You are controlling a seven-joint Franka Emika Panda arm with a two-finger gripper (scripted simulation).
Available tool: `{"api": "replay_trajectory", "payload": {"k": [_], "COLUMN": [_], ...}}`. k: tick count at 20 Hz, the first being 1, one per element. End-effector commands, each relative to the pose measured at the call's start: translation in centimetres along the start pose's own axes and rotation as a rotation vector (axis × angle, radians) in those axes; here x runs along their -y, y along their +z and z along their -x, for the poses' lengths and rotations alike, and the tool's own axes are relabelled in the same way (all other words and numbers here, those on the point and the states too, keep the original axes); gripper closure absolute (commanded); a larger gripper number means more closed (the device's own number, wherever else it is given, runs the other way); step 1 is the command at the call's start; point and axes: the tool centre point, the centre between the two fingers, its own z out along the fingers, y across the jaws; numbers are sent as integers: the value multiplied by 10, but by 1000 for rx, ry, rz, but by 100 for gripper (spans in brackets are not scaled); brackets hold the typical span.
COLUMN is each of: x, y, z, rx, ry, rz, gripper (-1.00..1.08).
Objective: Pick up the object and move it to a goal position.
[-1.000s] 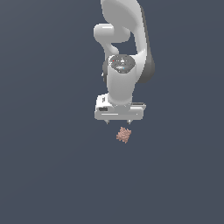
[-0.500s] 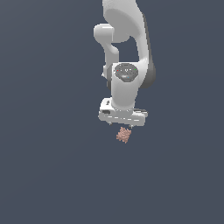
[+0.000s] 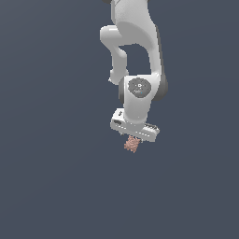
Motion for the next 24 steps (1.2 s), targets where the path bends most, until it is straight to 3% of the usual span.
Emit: {"api": "replay_trajectory", "payload": {"k": [1, 15, 24], "x": [2, 6, 6], "y": [6, 19, 59], "z": [1, 4, 5], "rx": [-1, -1, -1], "ry": [39, 96, 100], "rz": [1, 3, 3], "gripper": [-92, -92, -92]}}
